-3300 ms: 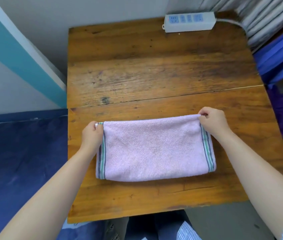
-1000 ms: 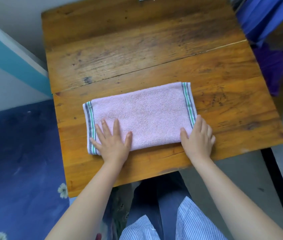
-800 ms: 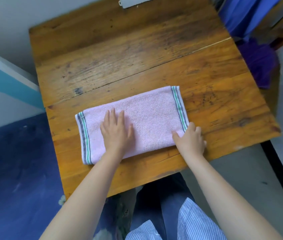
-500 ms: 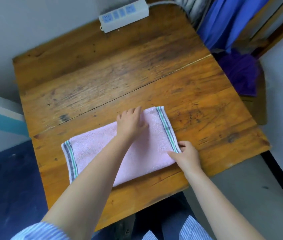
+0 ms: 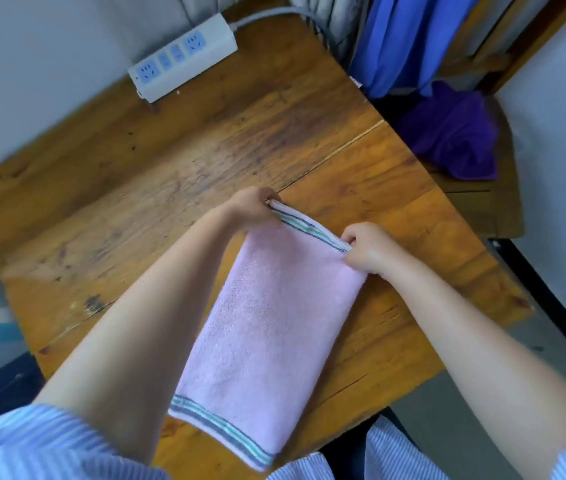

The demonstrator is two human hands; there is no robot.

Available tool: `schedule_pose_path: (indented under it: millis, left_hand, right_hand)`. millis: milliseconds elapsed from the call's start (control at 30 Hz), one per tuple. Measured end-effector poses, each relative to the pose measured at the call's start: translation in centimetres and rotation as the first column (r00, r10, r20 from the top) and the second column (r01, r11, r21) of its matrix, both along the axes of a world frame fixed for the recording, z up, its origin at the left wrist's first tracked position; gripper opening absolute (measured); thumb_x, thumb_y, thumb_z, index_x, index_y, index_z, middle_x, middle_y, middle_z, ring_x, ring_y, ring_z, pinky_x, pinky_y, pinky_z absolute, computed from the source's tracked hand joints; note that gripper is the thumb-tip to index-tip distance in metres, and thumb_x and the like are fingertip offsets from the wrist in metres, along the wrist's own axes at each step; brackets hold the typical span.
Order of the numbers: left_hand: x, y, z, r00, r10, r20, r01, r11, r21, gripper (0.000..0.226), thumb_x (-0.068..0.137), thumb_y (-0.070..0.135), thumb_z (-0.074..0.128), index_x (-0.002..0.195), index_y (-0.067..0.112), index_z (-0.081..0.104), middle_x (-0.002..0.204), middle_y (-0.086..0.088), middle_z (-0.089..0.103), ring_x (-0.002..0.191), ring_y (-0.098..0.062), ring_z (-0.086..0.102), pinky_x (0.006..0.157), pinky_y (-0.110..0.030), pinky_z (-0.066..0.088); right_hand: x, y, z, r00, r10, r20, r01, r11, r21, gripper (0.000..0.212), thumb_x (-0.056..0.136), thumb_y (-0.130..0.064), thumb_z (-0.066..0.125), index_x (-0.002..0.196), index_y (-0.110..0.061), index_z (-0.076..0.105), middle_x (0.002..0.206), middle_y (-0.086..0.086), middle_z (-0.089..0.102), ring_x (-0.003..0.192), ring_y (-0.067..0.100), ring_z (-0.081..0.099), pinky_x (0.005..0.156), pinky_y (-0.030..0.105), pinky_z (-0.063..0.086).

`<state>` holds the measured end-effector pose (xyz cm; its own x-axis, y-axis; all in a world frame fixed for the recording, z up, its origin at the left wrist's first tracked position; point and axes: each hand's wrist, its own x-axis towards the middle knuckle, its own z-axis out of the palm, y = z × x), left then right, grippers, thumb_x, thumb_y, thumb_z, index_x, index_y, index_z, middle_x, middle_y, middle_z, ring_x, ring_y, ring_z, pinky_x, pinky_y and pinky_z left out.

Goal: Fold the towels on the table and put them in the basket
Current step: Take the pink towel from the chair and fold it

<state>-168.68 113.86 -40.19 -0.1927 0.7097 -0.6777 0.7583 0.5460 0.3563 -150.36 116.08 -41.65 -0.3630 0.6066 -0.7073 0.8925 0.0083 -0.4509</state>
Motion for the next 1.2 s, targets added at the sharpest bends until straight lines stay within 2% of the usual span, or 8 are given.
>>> schedule_pose_path:
  millis: [100, 267, 400, 533, 700, 867, 1033, 1200]
  left_hand:
    - [-1.5, 1.5, 1.2, 0.98, 0.126, 0.156, -0.114, 0.99, -0.084, 0.047, 0.084, 0.009, 0.06, 0.129, 0.018, 0.049, 0.13, -0.009, 0.05, 0.12, -0.023, 0.048, 0.096, -0.03, 0.043]
    - [-3.3, 2.2, 3.6, 0.916, 0.241, 0.319, -0.201, 0.967, -0.154, 0.012, 0.085, 0.003, 0.06, 0.091, 0.011, 0.056, 0.099, -0.006, 0.055, 0.099, -0.018, 0.05, 0.087, -0.029, 0.044]
    - [-4.1, 1.3, 5.3, 0.978, 0.104, 0.18, -0.122, 0.988, 0.09, 0.027, 0.082, 0.003, 0.06, 0.065, 0.019, 0.047, 0.067, 0.001, 0.043, 0.068, -0.016, 0.04, 0.058, -0.026, 0.03]
    - [-4.3, -1.9, 6.4, 0.991, 0.066, 0.115, -0.103, 0.928, 0.359, 0.028, 0.078, -0.005, 0.059, 0.068, 0.02, 0.049, 0.065, 0.007, 0.042, 0.059, -0.007, 0.037, 0.055, -0.023, 0.029]
    - [-4.0, -9.0, 4.5, 0.927, -0.326, -0.185, 0.359, 0.63, 0.689, 0.013, 0.068, 0.006, 0.05, 0.074, 0.017, 0.049, 0.065, -0.012, 0.053, 0.065, -0.019, 0.041, 0.055, -0.025, 0.019]
    - [-3.0, -16.2, 1.5, 0.842, -0.493, -0.218, 0.502, 0.571, 0.65, 0.023, 0.065, 0.031, 0.055, 0.072, 0.022, 0.036, 0.064, -0.007, 0.052, 0.062, -0.017, 0.036, 0.057, -0.021, 0.024]
    - [-1.7, -20.6, -0.3, 0.778, -0.53, -0.338, 0.622, 0.579, 0.526, 0.04, 0.035, 0.012, 0.087, 0.061, 0.011, 0.056, 0.059, -0.004, 0.056, 0.051, -0.025, 0.054, 0.046, -0.025, 0.043]
    - [-0.6, -22.2, -1.2, 0.683, -0.514, -0.519, 0.728, 0.541, 0.422, 0.042, 0.027, 0.018, 0.088, 0.058, 0.014, 0.061, 0.056, -0.001, 0.055, 0.062, -0.019, 0.047, 0.054, -0.023, 0.028]
  right_hand:
    - [-0.8, 2.1, 1.3, 0.994, 0.105, -0.006, -0.104, 0.989, 0.105, 0.02, 0.078, 0.005, 0.043, 0.077, -0.013, 0.052, 0.084, 0.006, 0.051, 0.078, 0.024, 0.045, 0.064, 0.026, 0.035]
    - [-2.2, 4.0, 4.2, 0.974, 0.225, 0.001, -0.218, 0.942, 0.255, 0.02, 0.08, 0.006, 0.046, 0.076, -0.012, 0.051, 0.085, 0.002, 0.046, 0.081, 0.02, 0.043, 0.062, 0.029, 0.035]
    - [-2.9, 4.6, 6.6, 0.95, 0.311, 0.026, -0.299, 0.882, 0.365, 0.029, 0.078, 0.007, 0.048, 0.063, -0.016, 0.04, 0.068, -0.003, 0.034, 0.08, 0.021, 0.04, 0.057, 0.028, 0.031]
    - [-2.9, 2.8, 8.8, 0.92, 0.392, 0.001, -0.345, 0.808, 0.477, 0.024, 0.075, 0.008, 0.048, 0.069, -0.014, 0.04, 0.069, -0.002, 0.035, 0.079, 0.021, 0.04, 0.052, 0.03, 0.026]
    - [-1.1, -3.8, 8.5, 0.88, 0.472, -0.058, -0.357, 0.736, 0.574, 0.025, 0.071, 0.009, 0.051, 0.076, -0.013, 0.043, 0.085, 0.013, 0.049, 0.084, 0.031, 0.05, 0.06, 0.031, 0.029]
    - [1.2, -11.3, 5.7, 0.827, 0.562, 0.009, -0.398, 0.573, 0.716, 0.039, 0.023, 0.009, 0.07, 0.052, -0.009, 0.051, 0.052, 0.007, 0.053, 0.045, 0.028, 0.056, 0.044, 0.021, 0.026]
    - [2.3, -17.7, 2.3, 0.876, 0.482, 0.022, -0.349, 0.602, 0.718, 0.045, 0.024, 0.014, 0.072, 0.054, -0.011, 0.05, 0.054, 0.004, 0.051, 0.047, 0.024, 0.052, 0.048, 0.021, 0.021]
    - [2.6, -20.3, -0.1, 0.928, 0.372, 0.029, -0.272, 0.62, 0.736, 0.046, 0.026, 0.019, 0.07, 0.055, -0.01, 0.048, 0.054, 0.006, 0.05, 0.046, 0.025, 0.051, 0.051, 0.022, 0.024]
